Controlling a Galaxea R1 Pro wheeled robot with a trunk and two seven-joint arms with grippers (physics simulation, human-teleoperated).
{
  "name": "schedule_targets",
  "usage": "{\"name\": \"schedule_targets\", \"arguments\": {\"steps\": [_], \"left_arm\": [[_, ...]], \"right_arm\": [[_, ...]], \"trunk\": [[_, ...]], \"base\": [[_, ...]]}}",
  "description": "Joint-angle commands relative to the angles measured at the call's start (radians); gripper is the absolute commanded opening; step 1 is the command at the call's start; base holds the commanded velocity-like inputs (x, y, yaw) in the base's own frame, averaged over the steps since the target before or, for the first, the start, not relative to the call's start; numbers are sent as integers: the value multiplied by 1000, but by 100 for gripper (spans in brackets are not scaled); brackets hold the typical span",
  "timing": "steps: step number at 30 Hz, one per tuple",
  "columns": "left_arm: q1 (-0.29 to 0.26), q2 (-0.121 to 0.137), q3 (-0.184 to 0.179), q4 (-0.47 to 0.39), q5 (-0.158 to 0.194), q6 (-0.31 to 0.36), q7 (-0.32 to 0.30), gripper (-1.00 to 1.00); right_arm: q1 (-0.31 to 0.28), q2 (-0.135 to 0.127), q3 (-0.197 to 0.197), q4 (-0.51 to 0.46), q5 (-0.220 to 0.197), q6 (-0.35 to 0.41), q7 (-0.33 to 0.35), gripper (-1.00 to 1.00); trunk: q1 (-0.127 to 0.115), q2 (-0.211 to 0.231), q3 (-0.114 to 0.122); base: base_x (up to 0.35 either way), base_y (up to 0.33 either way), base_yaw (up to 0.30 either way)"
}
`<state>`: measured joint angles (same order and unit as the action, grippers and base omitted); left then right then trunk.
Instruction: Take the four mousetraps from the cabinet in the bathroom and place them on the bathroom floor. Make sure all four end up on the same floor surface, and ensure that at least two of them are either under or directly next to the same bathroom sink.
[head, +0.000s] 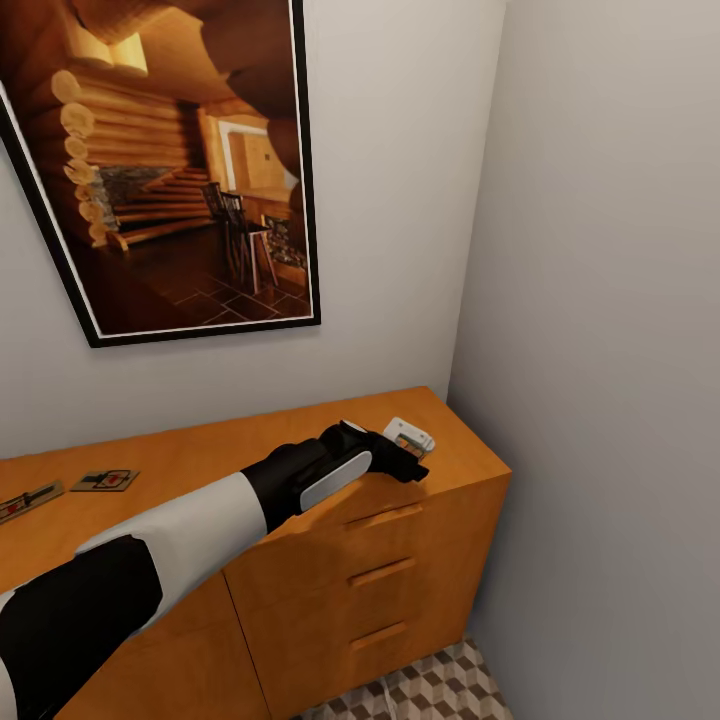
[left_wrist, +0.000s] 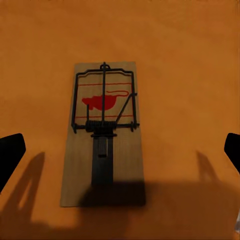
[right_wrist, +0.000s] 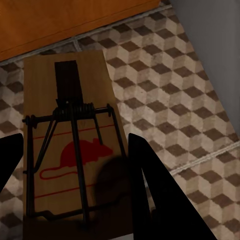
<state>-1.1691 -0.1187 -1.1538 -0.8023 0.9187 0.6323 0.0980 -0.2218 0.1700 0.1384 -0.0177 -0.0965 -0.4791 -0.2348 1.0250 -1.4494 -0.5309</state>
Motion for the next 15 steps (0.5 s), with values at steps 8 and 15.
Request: {"name": "schedule_targets", "arguments": {"steps": [8,15], "left_arm": [[-1,1,-3,-1,11,0,9,100],[-1,19,-3,-2,11,0,9,100]], "right_arm": [[-1,1,9,1,-12,-4,-1,-100],[-1,0,9,1,-12,-2,-1,-100]], "trunk": [[0,-1,-1],[0,-1,-1]], "base": [[0,0,0],[0,0,0]]}}
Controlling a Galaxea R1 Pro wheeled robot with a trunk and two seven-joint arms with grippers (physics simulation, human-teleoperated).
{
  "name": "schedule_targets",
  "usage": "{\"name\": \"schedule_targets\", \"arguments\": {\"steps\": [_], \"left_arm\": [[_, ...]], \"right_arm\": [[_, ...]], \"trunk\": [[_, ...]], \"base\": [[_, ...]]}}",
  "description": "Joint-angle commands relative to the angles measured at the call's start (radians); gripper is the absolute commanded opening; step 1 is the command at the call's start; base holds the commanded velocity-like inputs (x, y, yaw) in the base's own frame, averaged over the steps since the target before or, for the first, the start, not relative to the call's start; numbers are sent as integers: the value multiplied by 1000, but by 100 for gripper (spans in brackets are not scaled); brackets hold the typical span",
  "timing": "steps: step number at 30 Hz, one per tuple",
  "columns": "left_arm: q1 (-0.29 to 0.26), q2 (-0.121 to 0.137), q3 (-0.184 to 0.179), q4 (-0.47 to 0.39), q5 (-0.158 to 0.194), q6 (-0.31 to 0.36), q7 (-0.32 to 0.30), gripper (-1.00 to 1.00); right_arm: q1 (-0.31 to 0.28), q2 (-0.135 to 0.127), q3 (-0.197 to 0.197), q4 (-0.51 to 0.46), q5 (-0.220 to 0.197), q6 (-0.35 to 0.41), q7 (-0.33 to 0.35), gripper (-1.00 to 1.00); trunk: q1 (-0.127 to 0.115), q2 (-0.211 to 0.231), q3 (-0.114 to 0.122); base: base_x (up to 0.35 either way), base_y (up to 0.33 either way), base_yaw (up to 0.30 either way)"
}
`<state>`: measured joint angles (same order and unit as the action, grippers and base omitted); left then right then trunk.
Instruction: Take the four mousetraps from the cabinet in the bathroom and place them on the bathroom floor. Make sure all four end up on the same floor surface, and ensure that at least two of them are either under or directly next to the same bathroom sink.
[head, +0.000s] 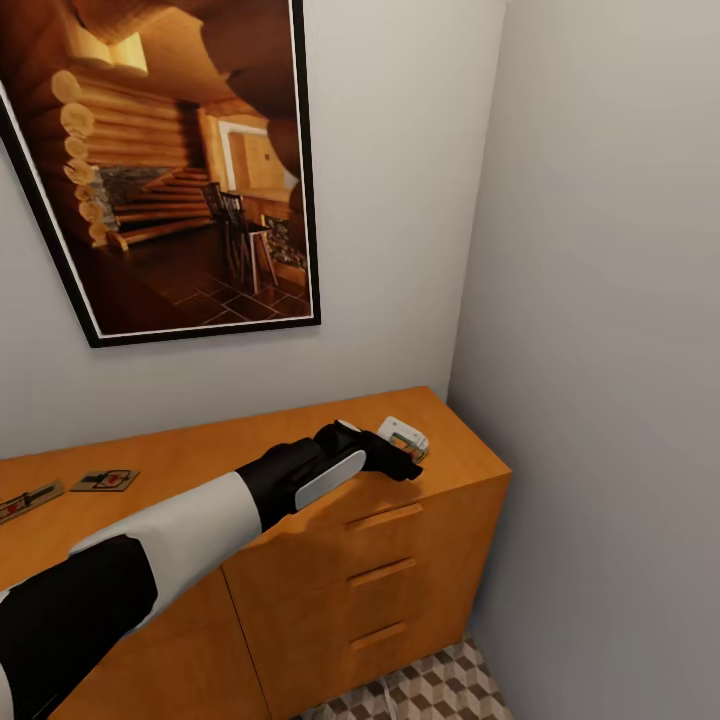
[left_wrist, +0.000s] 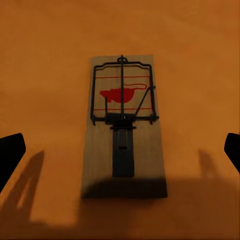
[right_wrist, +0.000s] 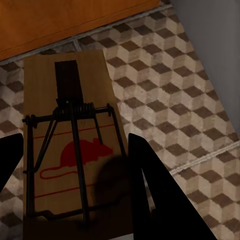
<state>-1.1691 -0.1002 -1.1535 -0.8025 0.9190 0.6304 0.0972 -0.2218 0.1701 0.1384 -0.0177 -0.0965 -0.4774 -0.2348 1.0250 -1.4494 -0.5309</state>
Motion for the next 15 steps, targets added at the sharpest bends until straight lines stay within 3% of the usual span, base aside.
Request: {"name": "schedule_targets", "arguments": {"steps": [1,15], "left_arm": [[-1,1,-3,-1,11,2,10,100],[-1,-1,-5,0,11,2,12,100]], "right_arm": [[-1,0,9,1,-12,-4,-1,-100],[-1,2,9,1,-12,-3,-1,-100]], "trunk": [[0,-1,-1],[0,-1,-1]], "base": [[0,0,0],[0,0,0]]}}
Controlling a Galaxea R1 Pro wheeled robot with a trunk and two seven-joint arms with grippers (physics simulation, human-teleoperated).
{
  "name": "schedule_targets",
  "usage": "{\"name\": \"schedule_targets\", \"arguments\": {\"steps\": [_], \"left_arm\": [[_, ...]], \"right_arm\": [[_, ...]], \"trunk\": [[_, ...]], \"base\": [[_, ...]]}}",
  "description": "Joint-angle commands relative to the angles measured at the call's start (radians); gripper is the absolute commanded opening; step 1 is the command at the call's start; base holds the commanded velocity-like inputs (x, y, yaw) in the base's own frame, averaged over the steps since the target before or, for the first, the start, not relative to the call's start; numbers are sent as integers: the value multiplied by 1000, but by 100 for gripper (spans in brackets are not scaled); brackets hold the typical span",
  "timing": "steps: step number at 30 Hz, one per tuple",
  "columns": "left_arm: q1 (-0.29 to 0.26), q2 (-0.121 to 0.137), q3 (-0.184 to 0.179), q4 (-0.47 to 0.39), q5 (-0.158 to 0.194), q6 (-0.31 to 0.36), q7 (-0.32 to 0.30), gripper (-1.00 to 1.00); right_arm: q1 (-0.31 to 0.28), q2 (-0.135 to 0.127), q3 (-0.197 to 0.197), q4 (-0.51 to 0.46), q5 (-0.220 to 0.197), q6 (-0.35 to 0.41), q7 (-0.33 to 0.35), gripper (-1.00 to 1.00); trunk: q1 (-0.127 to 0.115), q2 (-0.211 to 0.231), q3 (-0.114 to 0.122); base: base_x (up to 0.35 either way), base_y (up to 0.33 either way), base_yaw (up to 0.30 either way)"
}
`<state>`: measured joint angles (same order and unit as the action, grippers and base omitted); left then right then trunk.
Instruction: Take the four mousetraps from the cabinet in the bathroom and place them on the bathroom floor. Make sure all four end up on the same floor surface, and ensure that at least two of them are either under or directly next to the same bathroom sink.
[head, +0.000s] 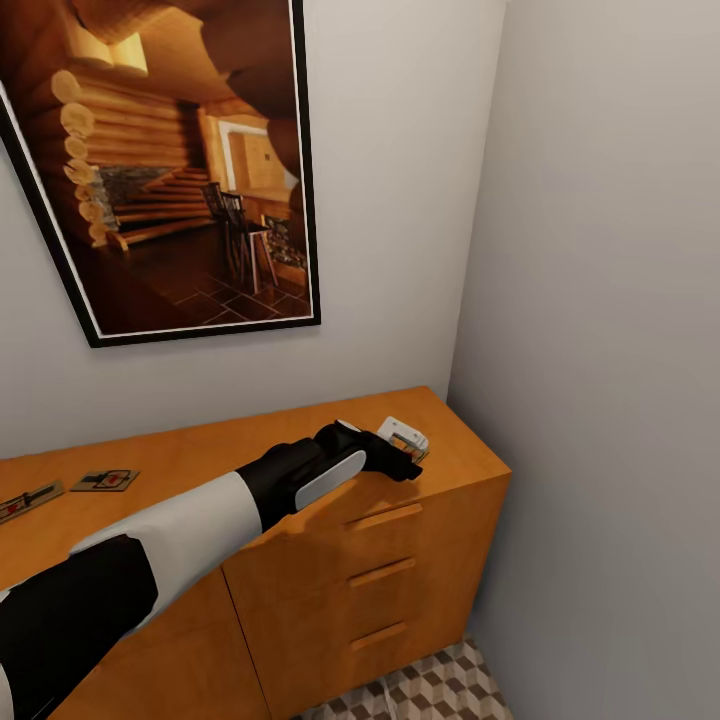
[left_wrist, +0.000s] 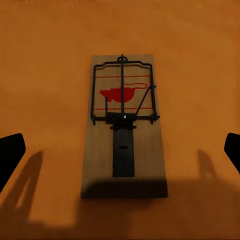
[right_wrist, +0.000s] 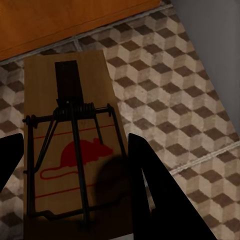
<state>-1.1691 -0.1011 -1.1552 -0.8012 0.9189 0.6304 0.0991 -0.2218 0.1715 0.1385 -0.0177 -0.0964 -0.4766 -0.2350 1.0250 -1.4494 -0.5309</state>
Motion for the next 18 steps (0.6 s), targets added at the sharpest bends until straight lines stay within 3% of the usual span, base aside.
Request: {"name": "schedule_targets", "arguments": {"steps": [1,18], "left_arm": [[-1,0,-3,-2,11,2,10,100],[-1,-3,-5,-4,11,2,10,100]], "right_arm": [[-1,0,9,1,-12,-4,-1,-100],[-1,2,9,1,-12,-4,0,-100]], "trunk": [[0,-1,-1],[0,-1,-10]], "base": [[0,0,0],[0,0,0]]}}
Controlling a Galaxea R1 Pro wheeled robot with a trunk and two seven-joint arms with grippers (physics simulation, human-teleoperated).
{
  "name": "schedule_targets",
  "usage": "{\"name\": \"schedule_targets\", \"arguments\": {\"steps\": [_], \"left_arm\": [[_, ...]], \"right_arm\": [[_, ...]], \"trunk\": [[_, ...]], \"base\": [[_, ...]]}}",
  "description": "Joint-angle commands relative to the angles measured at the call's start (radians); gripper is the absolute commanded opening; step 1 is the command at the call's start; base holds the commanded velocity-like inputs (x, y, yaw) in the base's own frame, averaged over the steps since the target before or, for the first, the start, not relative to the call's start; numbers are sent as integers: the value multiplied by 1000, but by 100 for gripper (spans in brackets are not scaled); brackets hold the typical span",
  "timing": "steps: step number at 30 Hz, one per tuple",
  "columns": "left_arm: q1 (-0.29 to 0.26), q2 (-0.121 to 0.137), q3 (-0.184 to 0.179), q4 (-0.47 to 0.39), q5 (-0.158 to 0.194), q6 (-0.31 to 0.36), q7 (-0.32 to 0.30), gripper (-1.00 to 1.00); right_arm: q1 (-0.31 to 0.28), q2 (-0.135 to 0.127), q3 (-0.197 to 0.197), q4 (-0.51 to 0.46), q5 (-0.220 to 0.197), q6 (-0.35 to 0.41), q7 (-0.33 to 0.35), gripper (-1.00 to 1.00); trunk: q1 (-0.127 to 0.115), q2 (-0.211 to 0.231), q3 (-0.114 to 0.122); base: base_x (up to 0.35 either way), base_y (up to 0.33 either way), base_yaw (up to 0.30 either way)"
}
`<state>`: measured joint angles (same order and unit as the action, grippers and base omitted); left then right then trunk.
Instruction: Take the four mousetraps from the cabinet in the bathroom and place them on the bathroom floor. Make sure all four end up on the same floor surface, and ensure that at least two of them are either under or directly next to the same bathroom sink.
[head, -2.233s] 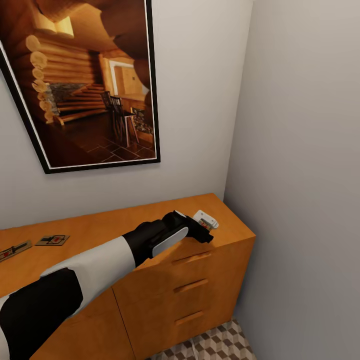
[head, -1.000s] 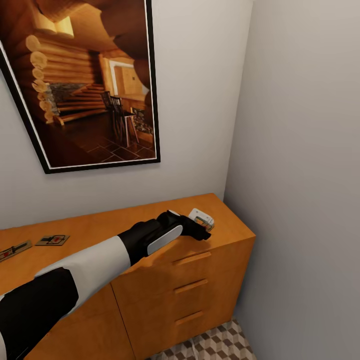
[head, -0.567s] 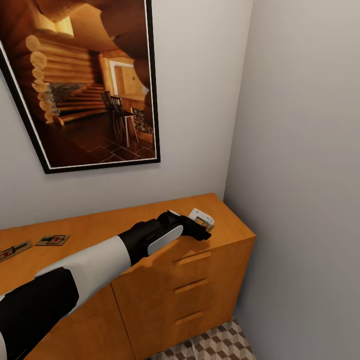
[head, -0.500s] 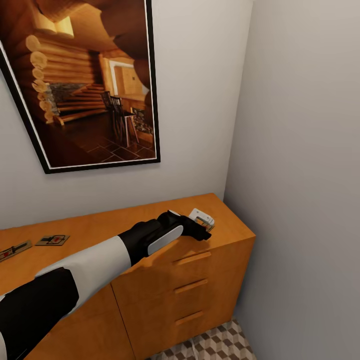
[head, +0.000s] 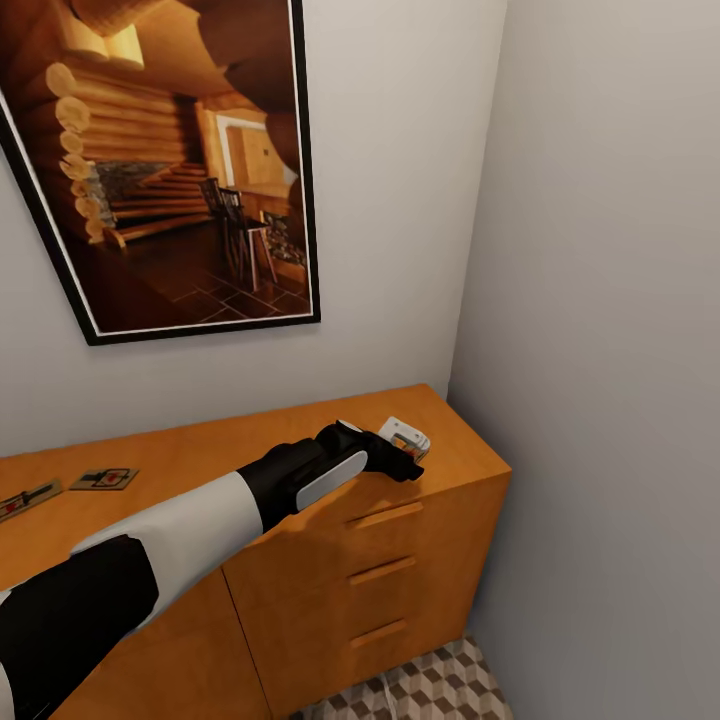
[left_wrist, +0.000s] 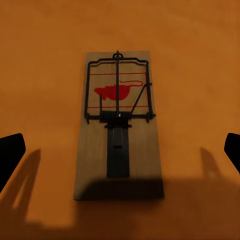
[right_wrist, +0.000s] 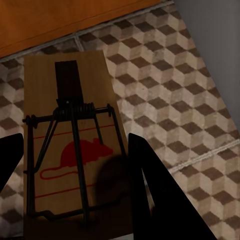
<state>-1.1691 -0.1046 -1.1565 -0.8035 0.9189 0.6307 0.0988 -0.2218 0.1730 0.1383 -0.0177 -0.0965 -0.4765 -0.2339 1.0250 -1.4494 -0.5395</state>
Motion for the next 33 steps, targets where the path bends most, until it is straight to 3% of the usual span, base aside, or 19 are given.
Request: {"name": "schedule_targets", "arguments": {"steps": [1,33], "left_arm": [[-1,1,-3,-2,11,1,10,100],[-1,0,-5,0,11,1,12,100]], "right_arm": [[-1,0,9,1,-12,-4,-1,-100],[-1,-1,9,1,-12,-5,-1,-100]], "trunk": [[0,-1,-2],[0,-1,-31]], "base": [[0,0,0],[0,0,0]]}}
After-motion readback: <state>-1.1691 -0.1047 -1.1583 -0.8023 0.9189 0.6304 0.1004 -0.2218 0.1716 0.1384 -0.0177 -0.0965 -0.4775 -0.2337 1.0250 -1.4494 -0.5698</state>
